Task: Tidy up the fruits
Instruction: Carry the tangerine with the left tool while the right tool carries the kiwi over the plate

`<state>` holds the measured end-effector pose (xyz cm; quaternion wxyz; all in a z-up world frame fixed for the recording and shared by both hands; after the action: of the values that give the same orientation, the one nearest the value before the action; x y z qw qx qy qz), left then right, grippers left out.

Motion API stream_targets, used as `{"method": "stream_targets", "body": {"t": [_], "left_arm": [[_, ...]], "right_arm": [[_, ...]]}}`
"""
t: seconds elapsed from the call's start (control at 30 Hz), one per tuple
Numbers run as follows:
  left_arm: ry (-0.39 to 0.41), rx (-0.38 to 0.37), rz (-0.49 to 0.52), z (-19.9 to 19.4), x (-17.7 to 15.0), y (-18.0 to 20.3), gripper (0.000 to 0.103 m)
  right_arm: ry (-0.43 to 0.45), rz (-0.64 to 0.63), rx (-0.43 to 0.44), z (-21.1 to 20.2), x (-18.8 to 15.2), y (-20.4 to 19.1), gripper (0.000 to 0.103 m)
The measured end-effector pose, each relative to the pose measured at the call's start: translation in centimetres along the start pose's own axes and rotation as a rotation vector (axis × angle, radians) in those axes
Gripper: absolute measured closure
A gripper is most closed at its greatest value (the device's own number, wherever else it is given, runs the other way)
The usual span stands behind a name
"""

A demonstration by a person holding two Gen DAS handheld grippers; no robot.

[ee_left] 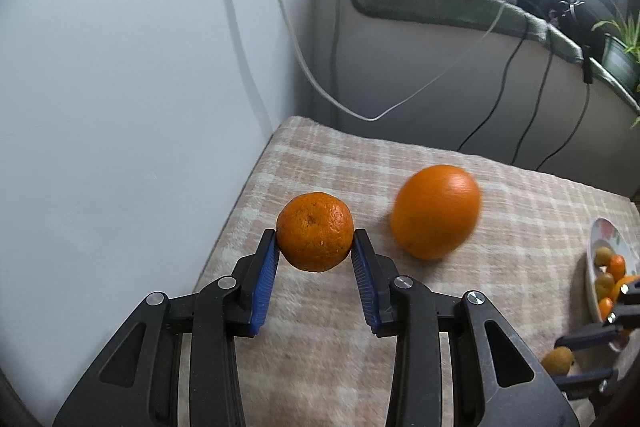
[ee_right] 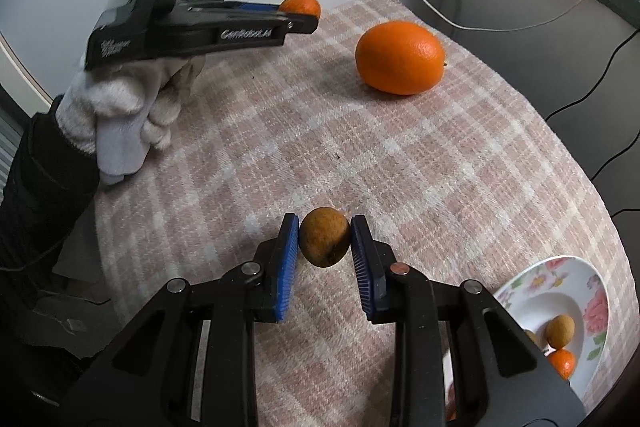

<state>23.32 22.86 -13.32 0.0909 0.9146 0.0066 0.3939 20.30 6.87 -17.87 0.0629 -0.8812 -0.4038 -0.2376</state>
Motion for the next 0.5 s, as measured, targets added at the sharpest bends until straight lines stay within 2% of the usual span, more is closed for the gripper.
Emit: {"method": "stream_targets", "body": {"t": [0.5], "left_arm": [[0.036, -0.095, 0.061, -3.6, -1.2, 6.3, 0.068]], "right_arm": [[0.072, 0.043, 0.002, -4.2, -1.1, 0.9, 0.075]]}}
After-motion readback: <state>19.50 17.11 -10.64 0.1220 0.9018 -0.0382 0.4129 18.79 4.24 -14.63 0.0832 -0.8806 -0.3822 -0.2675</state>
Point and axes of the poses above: each gripper's, at about its wrist camera, not at the fingertips, and z roughly the way its jaws point, y to its right, x to its top, the point moved 7 cm from there along z, roughly the way its jaws point, and after that the axes turned 13 degrees about -x, right-handed, at the moved point
